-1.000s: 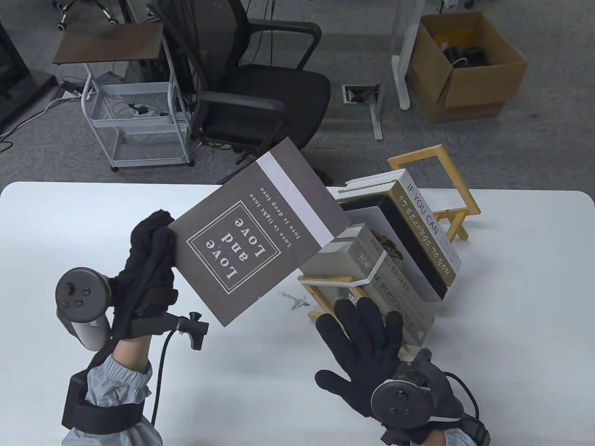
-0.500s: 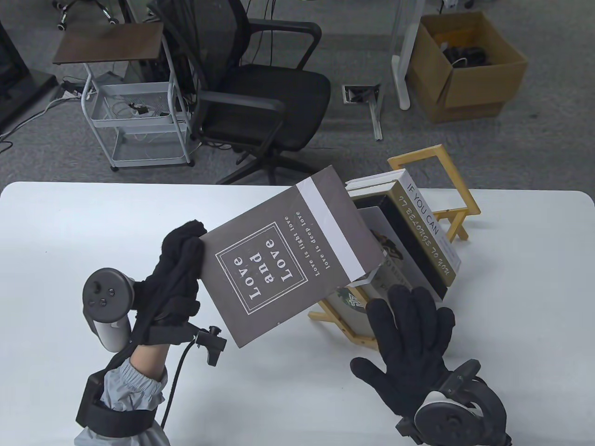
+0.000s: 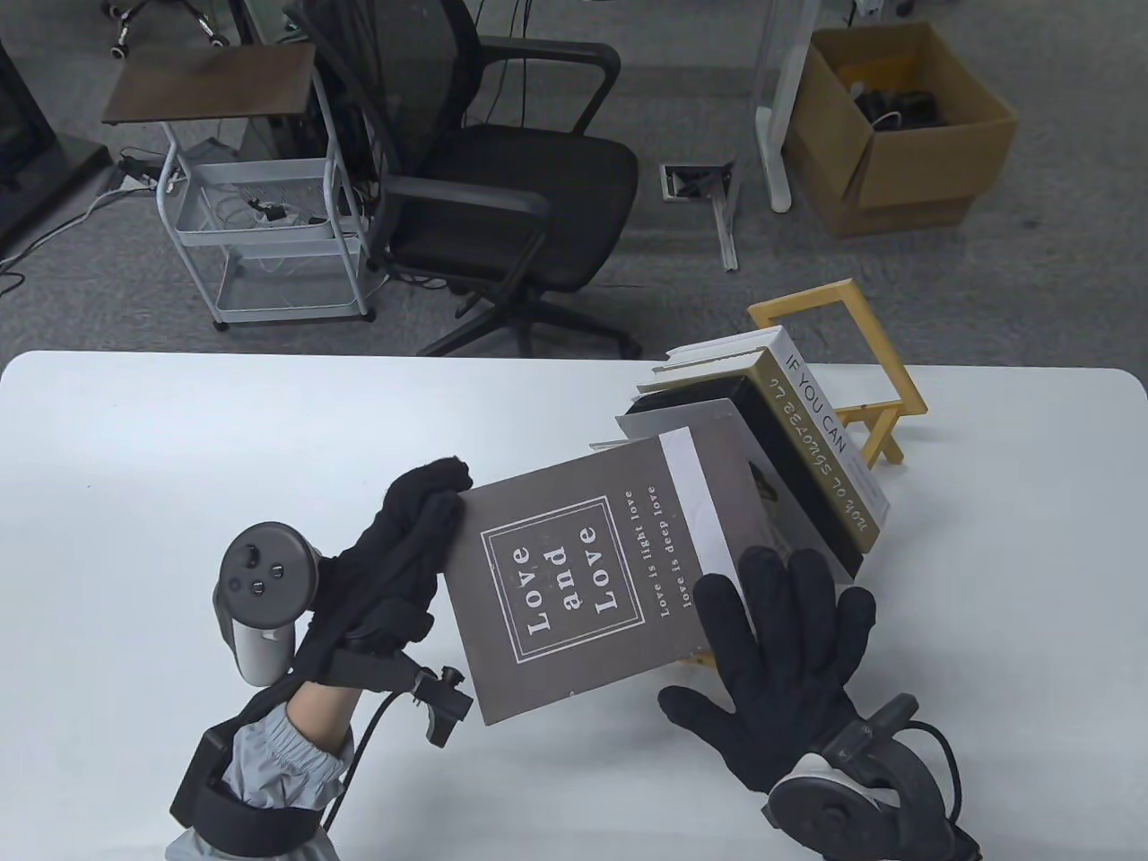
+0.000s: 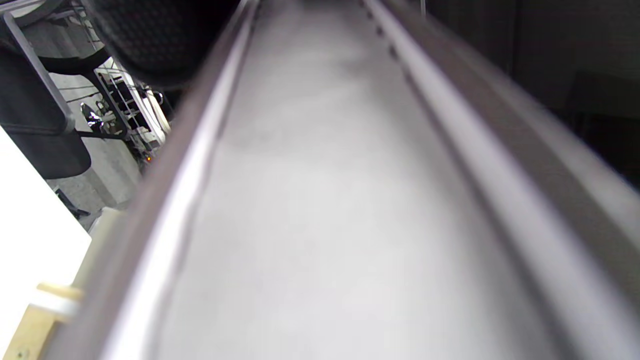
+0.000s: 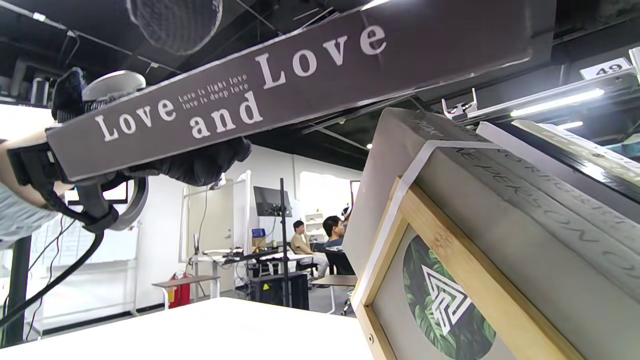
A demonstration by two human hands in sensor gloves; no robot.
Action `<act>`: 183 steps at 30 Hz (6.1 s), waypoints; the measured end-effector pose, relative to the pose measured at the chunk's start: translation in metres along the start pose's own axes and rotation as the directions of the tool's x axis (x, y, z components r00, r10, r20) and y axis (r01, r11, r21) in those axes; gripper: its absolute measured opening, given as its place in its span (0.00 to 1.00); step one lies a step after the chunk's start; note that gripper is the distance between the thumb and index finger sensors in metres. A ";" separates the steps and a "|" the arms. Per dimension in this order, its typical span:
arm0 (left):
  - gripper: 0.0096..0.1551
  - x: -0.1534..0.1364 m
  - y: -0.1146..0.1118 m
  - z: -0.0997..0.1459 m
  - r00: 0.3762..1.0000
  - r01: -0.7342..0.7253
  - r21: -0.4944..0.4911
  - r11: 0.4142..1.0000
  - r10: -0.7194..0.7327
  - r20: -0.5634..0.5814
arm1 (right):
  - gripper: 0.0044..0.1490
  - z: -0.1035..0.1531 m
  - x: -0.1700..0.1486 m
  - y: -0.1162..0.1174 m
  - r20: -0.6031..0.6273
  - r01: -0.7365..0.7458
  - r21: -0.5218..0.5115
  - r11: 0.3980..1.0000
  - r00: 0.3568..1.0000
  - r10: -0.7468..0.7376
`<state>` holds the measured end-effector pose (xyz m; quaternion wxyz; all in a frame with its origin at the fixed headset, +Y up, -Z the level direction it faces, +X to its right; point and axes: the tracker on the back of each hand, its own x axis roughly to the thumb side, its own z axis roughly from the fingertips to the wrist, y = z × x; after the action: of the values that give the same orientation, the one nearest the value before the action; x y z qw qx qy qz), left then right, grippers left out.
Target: Push a thick book into a tightly packed book rack slot
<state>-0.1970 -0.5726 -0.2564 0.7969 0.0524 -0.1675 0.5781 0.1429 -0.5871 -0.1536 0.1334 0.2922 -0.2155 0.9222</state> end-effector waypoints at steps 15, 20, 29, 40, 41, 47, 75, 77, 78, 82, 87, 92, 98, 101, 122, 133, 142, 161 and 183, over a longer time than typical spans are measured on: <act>0.23 0.005 -0.004 -0.002 0.998 -0.032 -0.064 0.997 0.028 -0.064 | 0.60 -0.003 0.022 0.013 0.030 -0.284 0.049 0.957 0.959 0.283; 0.23 0.008 -0.003 0.000 0.998 -0.026 -0.058 0.998 0.023 -0.060 | 0.58 -0.004 0.025 0.015 0.035 -0.319 0.024 0.948 0.948 0.318; 0.25 0.016 -0.001 0.004 1.000 -0.013 -0.037 0.999 0.013 -0.015 | 0.53 -0.002 0.029 0.016 0.016 -0.408 -0.123 0.905 0.911 0.413; 0.33 0.012 0.005 0.025 0.950 0.224 0.224 0.949 -0.264 0.165 | 0.52 0.000 0.012 0.000 -0.052 -0.348 -0.239 0.907 0.937 0.346; 0.34 0.011 0.003 0.027 0.939 0.257 0.239 0.937 -0.300 0.169 | 0.52 0.001 0.010 -0.001 -0.057 -0.339 -0.256 0.906 0.940 0.335; 0.36 0.005 -0.016 0.044 0.765 0.567 0.270 0.778 -0.619 0.177 | 0.51 0.004 -0.004 -0.012 -0.062 -0.200 -0.321 0.926 0.980 0.190; 0.41 -0.028 -0.047 0.052 0.539 0.842 -0.060 0.536 -0.828 0.153 | 0.50 -0.068 -0.107 -0.070 -0.093 0.242 -0.413 0.878 0.948 -0.305; 0.41 -0.028 -0.047 0.051 0.541 0.841 -0.062 0.538 -0.827 0.154 | 0.49 -0.072 -0.111 -0.068 -0.099 0.254 -0.406 0.878 0.943 -0.318; 0.41 -0.028 -0.047 0.052 0.541 0.840 -0.062 0.539 -0.827 0.154 | 0.50 -0.074 -0.114 -0.067 -0.102 0.258 -0.402 0.878 0.941 -0.323; 0.41 -0.029 -0.047 0.051 0.539 0.842 -0.069 0.535 -0.828 0.151 | 0.50 -0.078 -0.118 -0.063 -0.105 0.272 -0.412 0.870 0.934 -0.342; 0.41 -0.029 -0.047 0.051 0.545 0.838 -0.076 0.540 -0.825 0.146 | 0.49 -0.078 -0.119 -0.067 -0.097 0.283 -0.420 0.862 0.931 -0.353; 0.41 -0.029 -0.046 0.051 0.543 0.840 -0.070 0.539 -0.828 0.142 | 0.50 -0.079 -0.117 -0.065 -0.100 0.295 -0.399 0.868 0.927 -0.361; 0.41 -0.029 -0.046 0.051 0.545 0.838 -0.065 0.542 -0.826 0.140 | 0.49 -0.081 -0.121 -0.049 -0.131 0.275 -0.363 0.890 0.931 -0.341; 0.41 -0.029 -0.045 0.051 0.547 0.837 -0.061 0.544 -0.826 0.138 | 0.48 -0.081 -0.126 -0.042 -0.149 0.272 -0.349 0.897 0.929 -0.340; 0.41 -0.030 -0.042 0.051 0.548 0.836 -0.064 0.544 -0.828 0.122 | 0.47 -0.050 -0.171 0.018 -0.236 0.359 -0.283 0.889 0.873 -0.427; 0.41 -0.031 -0.042 0.051 0.548 0.836 -0.064 0.544 -0.828 0.117 | 0.47 -0.037 -0.177 0.037 -0.259 0.376 -0.225 0.899 0.866 -0.427; 0.41 -0.031 -0.042 0.050 0.552 0.834 -0.063 0.548 -0.826 0.117 | 0.47 -0.026 -0.184 0.051 -0.275 0.436 -0.191 0.879 0.836 -0.474; 0.41 -0.031 -0.044 0.049 0.544 0.839 -0.069 0.540 -0.831 0.111 | 0.45 -0.010 -0.193 0.069 -0.295 0.475 -0.159 0.866 0.814 -0.500; 0.41 -0.031 -0.045 0.050 0.548 0.837 -0.063 0.544 -0.829 0.114 | 0.40 0.001 -0.185 0.083 -0.277 0.448 -0.086 0.890 0.847 -0.454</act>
<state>-0.1737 -0.6286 -0.2149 0.9708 0.1020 -0.1820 0.1186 0.2592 -0.6823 -0.2900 0.3786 0.1953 -0.1274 0.8957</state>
